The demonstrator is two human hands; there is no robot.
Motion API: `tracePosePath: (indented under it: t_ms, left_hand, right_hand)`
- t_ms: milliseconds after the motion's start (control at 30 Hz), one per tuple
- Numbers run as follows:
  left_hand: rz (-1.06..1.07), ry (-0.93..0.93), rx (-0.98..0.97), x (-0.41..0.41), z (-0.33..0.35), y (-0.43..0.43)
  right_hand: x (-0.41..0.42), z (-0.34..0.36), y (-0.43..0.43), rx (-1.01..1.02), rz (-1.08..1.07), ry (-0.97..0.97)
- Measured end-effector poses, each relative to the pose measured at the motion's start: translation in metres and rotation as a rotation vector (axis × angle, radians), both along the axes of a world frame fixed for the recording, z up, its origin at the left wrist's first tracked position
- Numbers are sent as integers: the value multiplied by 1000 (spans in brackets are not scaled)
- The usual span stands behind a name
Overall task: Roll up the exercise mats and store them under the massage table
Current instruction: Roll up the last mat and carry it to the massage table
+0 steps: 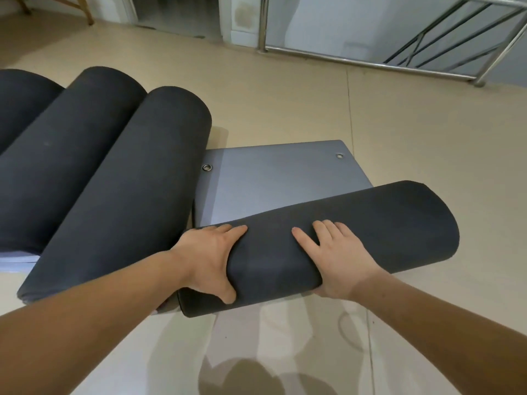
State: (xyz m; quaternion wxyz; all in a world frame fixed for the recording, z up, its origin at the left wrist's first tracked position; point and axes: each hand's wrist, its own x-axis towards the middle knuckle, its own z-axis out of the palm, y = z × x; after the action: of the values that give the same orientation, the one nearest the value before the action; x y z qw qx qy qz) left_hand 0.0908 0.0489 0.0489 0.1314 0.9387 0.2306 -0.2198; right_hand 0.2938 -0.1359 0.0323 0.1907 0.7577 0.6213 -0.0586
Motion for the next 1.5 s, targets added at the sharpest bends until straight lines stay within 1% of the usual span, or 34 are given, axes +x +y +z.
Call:
tracePosePath:
  t_ms: [100,267,333,400,433,467,533,600,667,700,767,800,833,900,933,967,1000,1033,1067,1100,1167,1200,1233,1300,1367,1400,1433,1467,1500]
  left_hand:
    - [36,19,-162,10,18,0]
    - [23,135,-486,16,30,-12]
    - [25,210,-654,15,29,-19]
    - [25,278,-795,15,25,-23]
    - [25,300,-817,15,24,-25]
    - [28,307,-796,15,23,-24]
    - [65,266,-660,15,25,-20]
    - [123,150,-435,13,35,-13]
    - [89,-117,-136,4,44,-13]
    - [41,-264,-3,-3,47,-19]
    - [-73,-496,148,-21,36,-39]
    - [-114,-516,183,-29,29,-53]
    - [-151,-425,191,-34,21,-66]
    - [-170,-74,137,-34,3,-79]
    - [-142,53,114,-32,-5,-80]
    - [-119,73,116,-29,-12,-75]
    - [-116,60,143,-24,-17,-70]
    - [-119,38,162,-19,-21,-62]
    - [-116,32,158,-17,-25,-55]
    - [-114,17,144,-12,-25,-48]
    - [-119,0,108,-3,-23,-32]
    - [-133,4,90,3,-19,-23]
    - [-140,3,69,10,-15,-13]
    - [-132,-8,9,21,-8,9]
    - [-103,-17,-77,30,-7,25]
    - [-88,-19,-117,33,-7,30]
    - [-75,-23,-147,34,-8,34]
    - [-66,-29,-166,35,-10,37]
    - [-60,-34,-177,36,-12,40]
  right_hand:
    - [11,17,2,-29,10,4]
    - [7,63,-26,-232,-4,65]
    - [3,83,-41,-385,-28,146]
    - [7,94,-43,-532,-108,306]
    - [11,94,-41,-580,-155,393]
    - [15,92,-37,-606,-191,456]
    - [28,83,-24,-603,-260,509]
    - [43,79,-7,-564,-340,530]
    - [60,81,10,-454,-426,503]
    - [65,83,19,-374,-447,459]
    - [71,82,31,-211,-444,312]
    - [70,77,36,-136,-433,219]
    - [66,71,41,-68,-415,126]
    - [50,54,44,53,-338,-42]
    - [40,43,41,140,-265,-96]
    - [30,35,35,237,-196,-117]
    - [21,32,26,309,-162,-89]
    - [15,32,17,315,-165,-14]
    - [10,34,8,254,-189,55]
    - [5,36,-1,135,-222,81]
    - [0,34,-16,-64,-282,51]
    - [1,29,-21,-109,-337,53]
    - [4,25,-24,-108,-406,83]
    - [15,19,-25,-35,-502,134]
    - [21,15,-27,93,-561,130]
    - [19,10,-31,196,-597,108]
    - [11,5,-37,341,-646,100]
    - [1,-2,-44,507,-726,128]
    - [-9,-12,-51,628,-828,207]
